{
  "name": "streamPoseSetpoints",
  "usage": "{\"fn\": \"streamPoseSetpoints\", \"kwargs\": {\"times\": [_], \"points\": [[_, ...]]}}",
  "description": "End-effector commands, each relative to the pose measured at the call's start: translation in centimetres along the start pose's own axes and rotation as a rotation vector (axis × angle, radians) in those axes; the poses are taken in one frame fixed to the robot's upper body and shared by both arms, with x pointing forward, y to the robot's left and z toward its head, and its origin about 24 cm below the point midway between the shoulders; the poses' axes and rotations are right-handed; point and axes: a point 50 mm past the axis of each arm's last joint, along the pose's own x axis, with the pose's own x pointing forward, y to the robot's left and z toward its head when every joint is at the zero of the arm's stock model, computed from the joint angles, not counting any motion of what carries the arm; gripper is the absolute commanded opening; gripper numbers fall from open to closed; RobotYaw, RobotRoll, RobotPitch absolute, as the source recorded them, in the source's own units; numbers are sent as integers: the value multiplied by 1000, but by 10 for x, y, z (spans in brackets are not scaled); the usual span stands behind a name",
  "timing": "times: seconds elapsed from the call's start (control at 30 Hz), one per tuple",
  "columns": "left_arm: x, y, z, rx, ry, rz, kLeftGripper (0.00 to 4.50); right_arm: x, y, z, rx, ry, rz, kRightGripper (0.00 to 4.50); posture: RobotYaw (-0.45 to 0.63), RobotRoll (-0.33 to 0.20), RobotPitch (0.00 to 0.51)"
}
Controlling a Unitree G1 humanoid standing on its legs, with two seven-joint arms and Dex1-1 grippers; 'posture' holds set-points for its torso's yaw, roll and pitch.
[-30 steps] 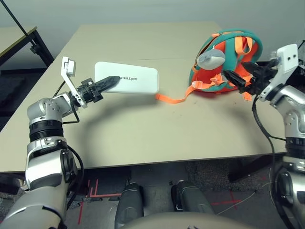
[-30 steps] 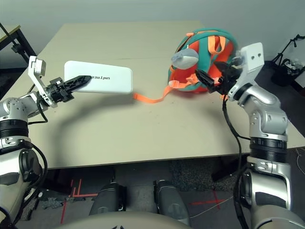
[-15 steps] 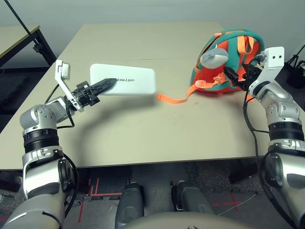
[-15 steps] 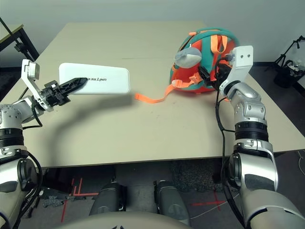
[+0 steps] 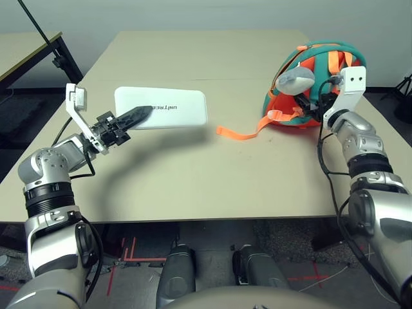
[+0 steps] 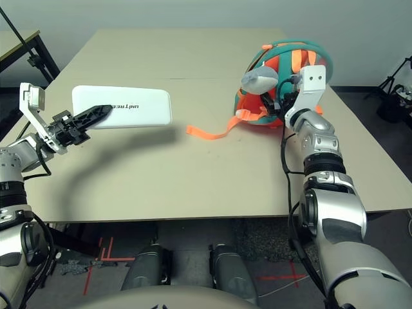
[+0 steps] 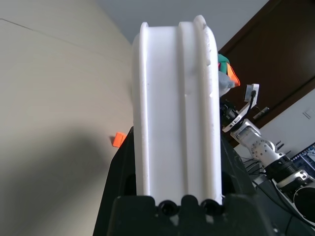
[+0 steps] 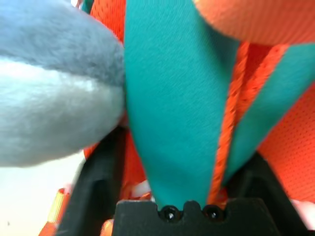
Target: Put the pencil case into the backpack and zip it.
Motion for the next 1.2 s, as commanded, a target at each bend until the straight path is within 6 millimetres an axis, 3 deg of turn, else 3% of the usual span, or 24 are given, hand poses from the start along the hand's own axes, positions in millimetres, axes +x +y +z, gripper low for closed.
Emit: {"fn": "streamPoseSetpoints", "kwargs": {"times": [0.03, 0.2, 0.23, 0.6, 0.83, 1.03, 1.2], "points": [[-2, -4, 7, 25, -26, -18, 1391, -1, -1, 4, 9, -31, 8, 2022, 25, 0, 0], [1, -1, 11, 36, -42, -11, 1391, -5, 1, 11, -8, -88, 49, 294, -5, 0, 0], [2, 0, 13, 40, -51, -7, 1391, -6, 3, 13, -15, -99, 65, 140, -13, 0, 0], [12, 13, 29, 97, -107, 40, 1390, -22, 39, 53, -66, -330, 289, 128, -81, 0, 0], [21, 19, 27, 104, -108, 36, 1390, -38, 63, 73, -55, -397, 397, 128, -119, 0, 0], [28, 19, 28, 107, -98, 25, 1390, -53, 79, 80, -35, -414, 439, 128, -140, 0, 0], [30, 17, 30, 116, -89, 16, 1390, -69, 98, 73, 9, -390, 479, 127, -143, 0, 0]]}}
